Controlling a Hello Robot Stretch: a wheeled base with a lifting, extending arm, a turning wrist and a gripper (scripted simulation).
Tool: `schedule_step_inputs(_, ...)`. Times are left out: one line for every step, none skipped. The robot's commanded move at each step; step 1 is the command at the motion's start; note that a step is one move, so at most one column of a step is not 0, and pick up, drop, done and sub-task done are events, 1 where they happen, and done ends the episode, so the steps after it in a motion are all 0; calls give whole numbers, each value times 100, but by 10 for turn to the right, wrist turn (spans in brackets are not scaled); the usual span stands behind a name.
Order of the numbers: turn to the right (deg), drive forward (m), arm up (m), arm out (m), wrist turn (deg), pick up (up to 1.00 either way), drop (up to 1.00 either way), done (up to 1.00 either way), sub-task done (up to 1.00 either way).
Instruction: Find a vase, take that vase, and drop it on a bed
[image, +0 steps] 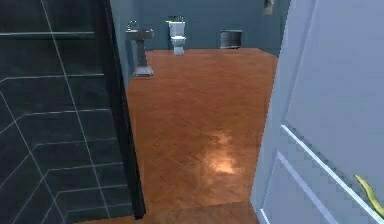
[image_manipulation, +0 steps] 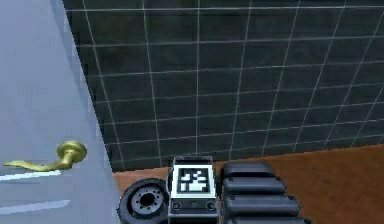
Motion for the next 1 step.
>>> schedule_step_inputs(0,100,0,0,0,0,0,0,0)
